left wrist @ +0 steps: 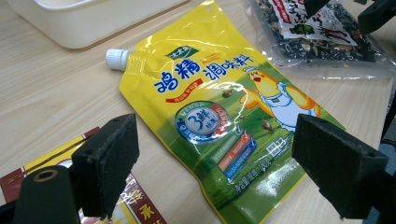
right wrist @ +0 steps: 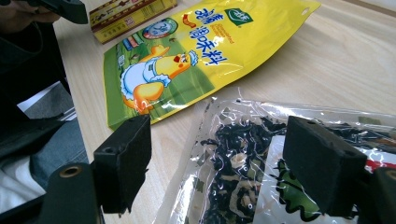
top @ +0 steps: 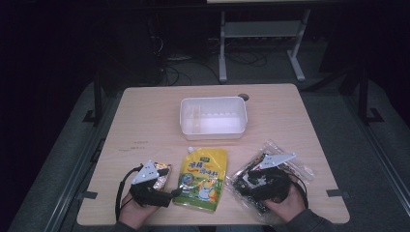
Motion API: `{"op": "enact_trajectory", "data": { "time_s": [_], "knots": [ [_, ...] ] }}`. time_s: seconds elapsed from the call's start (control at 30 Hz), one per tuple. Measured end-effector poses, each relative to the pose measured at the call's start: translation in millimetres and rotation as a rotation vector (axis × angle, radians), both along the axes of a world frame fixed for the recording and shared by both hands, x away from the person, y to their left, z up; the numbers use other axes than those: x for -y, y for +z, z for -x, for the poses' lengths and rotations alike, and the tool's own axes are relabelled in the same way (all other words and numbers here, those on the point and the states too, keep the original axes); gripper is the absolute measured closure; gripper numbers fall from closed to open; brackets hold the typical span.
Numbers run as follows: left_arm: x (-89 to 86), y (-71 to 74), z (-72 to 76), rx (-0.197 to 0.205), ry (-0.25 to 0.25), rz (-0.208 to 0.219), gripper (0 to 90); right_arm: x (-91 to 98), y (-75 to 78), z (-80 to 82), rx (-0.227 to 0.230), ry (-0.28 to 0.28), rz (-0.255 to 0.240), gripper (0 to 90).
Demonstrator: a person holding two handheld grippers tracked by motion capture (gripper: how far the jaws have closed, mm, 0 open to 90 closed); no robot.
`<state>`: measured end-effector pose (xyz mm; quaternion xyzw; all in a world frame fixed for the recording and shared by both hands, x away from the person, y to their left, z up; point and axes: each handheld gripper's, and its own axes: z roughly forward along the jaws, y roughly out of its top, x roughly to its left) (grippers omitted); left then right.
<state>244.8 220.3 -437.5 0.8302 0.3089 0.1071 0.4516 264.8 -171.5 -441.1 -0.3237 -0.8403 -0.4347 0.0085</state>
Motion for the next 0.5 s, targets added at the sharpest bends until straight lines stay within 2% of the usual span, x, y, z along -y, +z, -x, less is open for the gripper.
{"op": "enact_trajectory", "data": {
  "time_s": [0.5],
  "knots": [
    [2.7, -0.4, 0.6, 0.003, -0.007, -0.015, 14.5, 16.2, 9.8, -2.8, 0.006, -0.032, -0.011, 23.3]
  ]
}}
